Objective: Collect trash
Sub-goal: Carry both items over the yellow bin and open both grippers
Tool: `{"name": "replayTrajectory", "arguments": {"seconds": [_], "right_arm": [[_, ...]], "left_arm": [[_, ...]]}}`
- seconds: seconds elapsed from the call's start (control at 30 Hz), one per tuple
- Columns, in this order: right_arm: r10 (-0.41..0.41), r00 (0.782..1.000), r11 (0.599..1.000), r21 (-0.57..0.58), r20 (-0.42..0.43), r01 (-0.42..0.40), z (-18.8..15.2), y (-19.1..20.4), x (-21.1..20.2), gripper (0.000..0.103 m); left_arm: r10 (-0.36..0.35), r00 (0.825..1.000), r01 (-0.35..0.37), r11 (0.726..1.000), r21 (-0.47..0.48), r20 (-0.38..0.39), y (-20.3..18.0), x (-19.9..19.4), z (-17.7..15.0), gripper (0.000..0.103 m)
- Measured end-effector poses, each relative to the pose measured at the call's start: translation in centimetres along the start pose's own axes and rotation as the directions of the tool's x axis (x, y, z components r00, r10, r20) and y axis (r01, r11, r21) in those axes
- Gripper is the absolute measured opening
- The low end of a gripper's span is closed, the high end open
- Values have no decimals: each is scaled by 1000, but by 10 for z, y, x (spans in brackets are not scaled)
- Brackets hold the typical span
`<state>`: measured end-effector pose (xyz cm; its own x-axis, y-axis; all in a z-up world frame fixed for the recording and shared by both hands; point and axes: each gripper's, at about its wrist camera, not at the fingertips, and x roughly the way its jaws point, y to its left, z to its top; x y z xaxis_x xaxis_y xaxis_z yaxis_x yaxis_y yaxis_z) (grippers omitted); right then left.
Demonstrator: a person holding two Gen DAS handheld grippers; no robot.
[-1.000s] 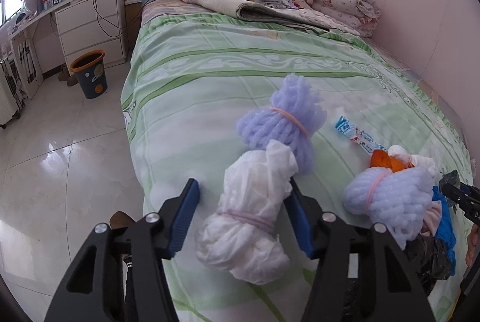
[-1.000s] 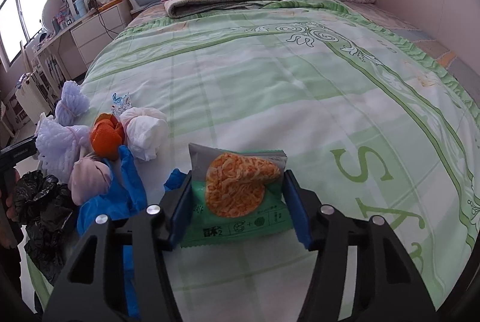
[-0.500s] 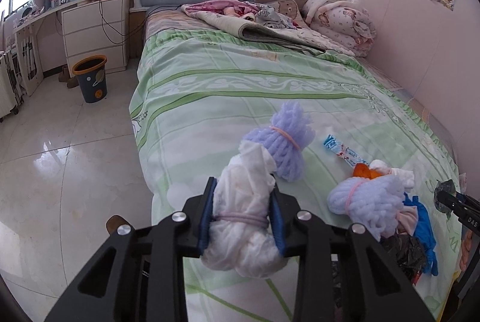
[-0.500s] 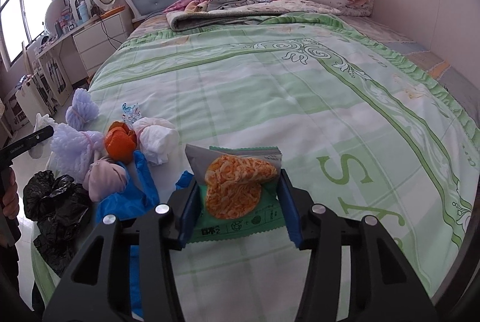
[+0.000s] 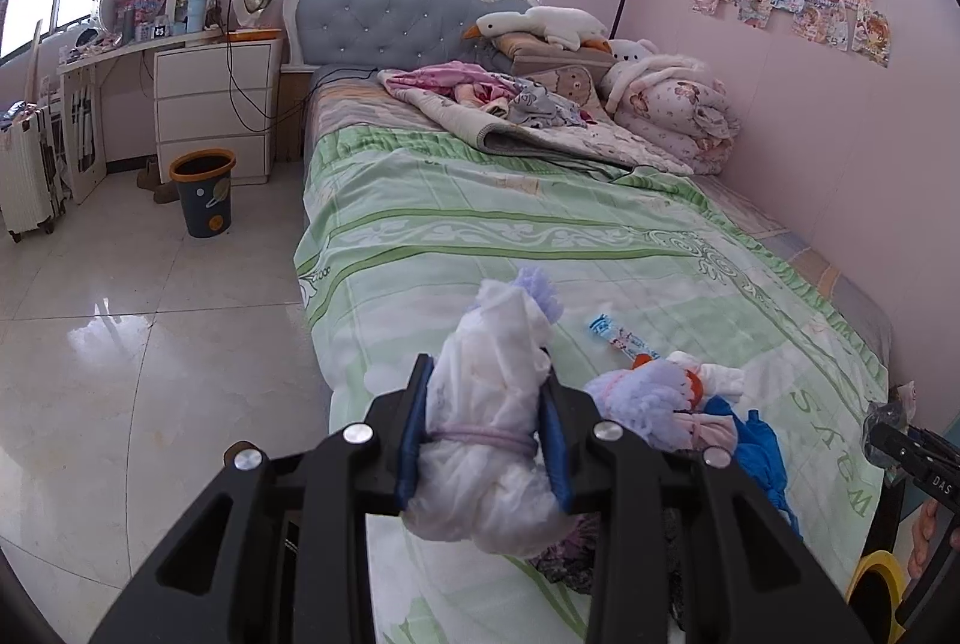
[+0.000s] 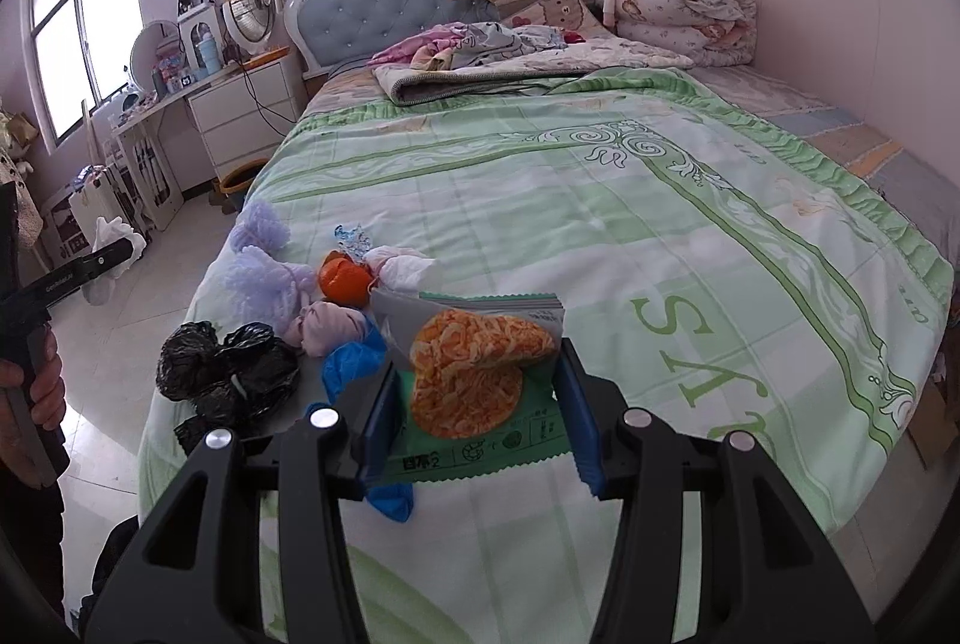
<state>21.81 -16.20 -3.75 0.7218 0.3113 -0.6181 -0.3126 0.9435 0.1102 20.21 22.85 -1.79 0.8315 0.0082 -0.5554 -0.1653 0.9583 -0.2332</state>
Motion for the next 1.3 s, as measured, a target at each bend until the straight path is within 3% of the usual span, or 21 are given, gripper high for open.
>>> {"name": "replayTrajectory", "arguments": {"seconds": [0.27,0.5,0.67,0.9,1.07,1.3], "right_arm": [[-2,999,1000,17,38,1,-19,-3,-55,47],[-22,997,999,37,76,20,-38,-15,-104,47],[-55,996,996,78,74,49,-52,-34,-134,47],[-98,993,988,129,66,89,-78,-62,-173,47],[-125,991,978,174,57,114,-96,-85,-199,48],[-141,990,965,227,15,134,-125,-111,-219,48]], "left_arm": [[-67,998,66,997,35,16,-29,-41,-18,31],[-202,979,202,975,94,-12,-81,-65,-39,31],[-322,942,335,929,160,-99,-134,-73,-66,31],[-432,879,471,852,230,-201,-198,-87,-104,31],[-473,840,535,803,263,-266,-234,-95,-128,31],[-483,796,586,767,261,-366,-265,-94,-155,31]]}}
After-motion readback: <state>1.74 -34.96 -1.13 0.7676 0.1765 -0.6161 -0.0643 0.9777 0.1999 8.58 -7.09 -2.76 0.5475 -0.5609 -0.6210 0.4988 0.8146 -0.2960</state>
